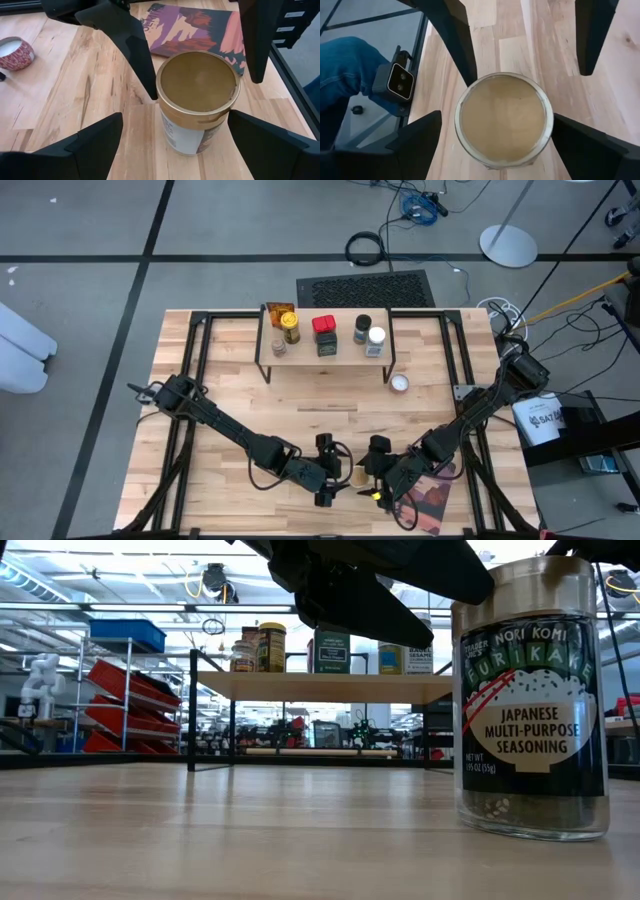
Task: Shelf spices
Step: Put the brown spice bottle on the shelf
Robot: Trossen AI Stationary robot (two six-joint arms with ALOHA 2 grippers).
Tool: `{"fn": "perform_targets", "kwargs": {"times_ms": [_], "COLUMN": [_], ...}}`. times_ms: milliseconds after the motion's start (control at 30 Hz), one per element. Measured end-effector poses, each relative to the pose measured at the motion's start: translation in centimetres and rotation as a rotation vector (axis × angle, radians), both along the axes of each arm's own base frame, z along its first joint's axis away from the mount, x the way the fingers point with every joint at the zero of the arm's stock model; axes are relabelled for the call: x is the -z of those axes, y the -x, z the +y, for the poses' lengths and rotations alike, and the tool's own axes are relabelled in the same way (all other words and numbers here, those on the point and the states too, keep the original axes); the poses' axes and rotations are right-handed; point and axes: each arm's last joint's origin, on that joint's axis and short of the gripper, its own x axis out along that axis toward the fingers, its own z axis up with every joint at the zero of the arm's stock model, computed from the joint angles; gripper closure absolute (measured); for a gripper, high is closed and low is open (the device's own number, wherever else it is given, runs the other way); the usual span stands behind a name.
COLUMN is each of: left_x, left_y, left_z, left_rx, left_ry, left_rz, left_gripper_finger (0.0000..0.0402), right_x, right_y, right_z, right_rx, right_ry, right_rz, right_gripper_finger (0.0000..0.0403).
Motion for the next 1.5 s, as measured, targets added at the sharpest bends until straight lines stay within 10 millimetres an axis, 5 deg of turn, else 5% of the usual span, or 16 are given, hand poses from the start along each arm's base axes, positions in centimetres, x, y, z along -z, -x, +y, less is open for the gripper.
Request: {"fn": "perform_targets", "kwargs": {"times_ms": [567,800,1033,1500], "left_x": [-0.3,-0.4,-2.4,-7.4], "left_y": [-0.2,-0.1,0.8,4.5], "left_z": [-0.2,-0.2,-0.5,1.2], "left_rx": [0.018,0.028,0.048,-0.004], "left_ry": [0.030,0.033,0.041,-0.034], "left_rz": [-0.029,-0.023,-0.051,0.016], "left_gripper_finger": [0.0032,0.0032,0.0032,0.0032], "right_x": [0.4,0.3,0.4,0.2], "right_y": [-0.3,-0.3,-0.4,-0.6], "right_z": [-1.1,-1.1,-1.1,-1.1], "right_rx": [0.024,0.013,0.002,-0.007], "right_ry": [0.047,0.057,0.075,0.059], "right_rz": [0.039,0.035,0.031,0.004], "right_gripper_finger": [0.0051,0.0095,0.0136,0.0140]}}
